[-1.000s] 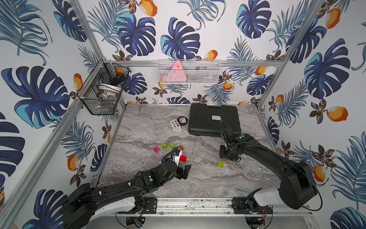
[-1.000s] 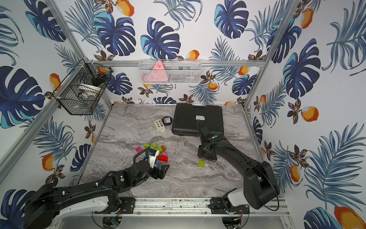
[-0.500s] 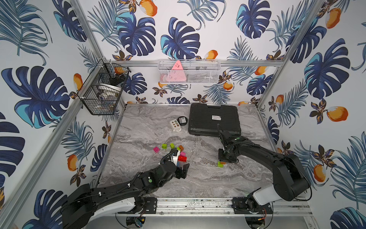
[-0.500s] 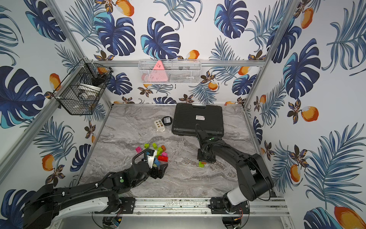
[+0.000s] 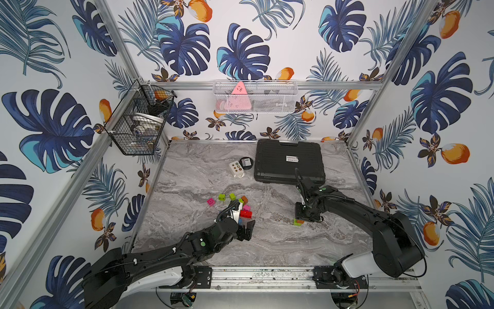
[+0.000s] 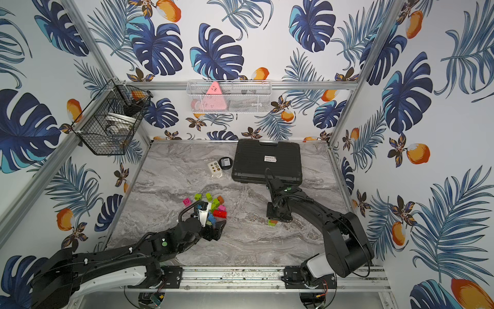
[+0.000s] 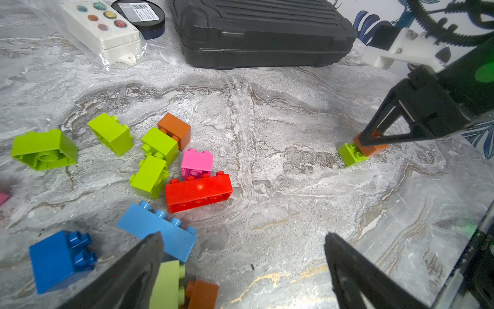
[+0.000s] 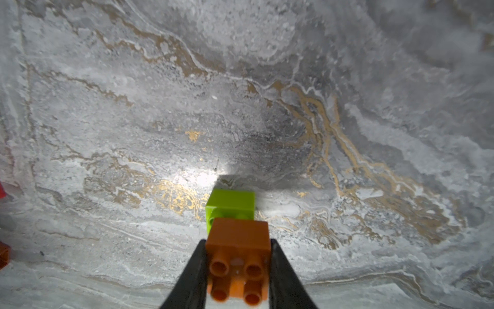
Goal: Assemble the letter h with lego
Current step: Assemble the lego brick with the lego brick.
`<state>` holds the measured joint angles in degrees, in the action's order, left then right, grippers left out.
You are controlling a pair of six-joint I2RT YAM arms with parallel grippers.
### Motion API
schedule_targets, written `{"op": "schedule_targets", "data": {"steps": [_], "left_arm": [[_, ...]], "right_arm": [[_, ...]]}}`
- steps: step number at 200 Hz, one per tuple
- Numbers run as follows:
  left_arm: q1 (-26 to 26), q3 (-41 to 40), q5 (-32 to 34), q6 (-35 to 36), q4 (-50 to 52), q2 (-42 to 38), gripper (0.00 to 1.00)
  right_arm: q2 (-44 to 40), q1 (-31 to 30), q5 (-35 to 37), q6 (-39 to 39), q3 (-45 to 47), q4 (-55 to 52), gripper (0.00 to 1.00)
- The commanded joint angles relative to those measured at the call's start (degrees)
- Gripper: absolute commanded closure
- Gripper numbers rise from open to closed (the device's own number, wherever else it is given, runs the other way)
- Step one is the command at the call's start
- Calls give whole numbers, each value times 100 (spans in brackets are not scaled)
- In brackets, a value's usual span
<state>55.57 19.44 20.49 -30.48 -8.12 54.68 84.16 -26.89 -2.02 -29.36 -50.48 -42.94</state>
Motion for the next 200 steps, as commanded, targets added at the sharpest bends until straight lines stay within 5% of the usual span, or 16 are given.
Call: {"op": "schedule_targets", "data": {"steps": [1, 99, 163, 200], "left_arm": [[6, -2, 12, -78, -197, 23, 1], [-1, 1, -40, -105, -225, 70, 1], [5, -36, 56, -159, -178, 6, 1], [6, -46, 197, -219, -63, -88, 1]], "right_arm": [[25, -5, -53, -43, 71, 64, 69], [25, -10, -147, -155, 204, 258, 69], [-320, -378, 476, -412, 583, 505, 70], [173, -441, 406, -657, 684, 558, 71]]}}
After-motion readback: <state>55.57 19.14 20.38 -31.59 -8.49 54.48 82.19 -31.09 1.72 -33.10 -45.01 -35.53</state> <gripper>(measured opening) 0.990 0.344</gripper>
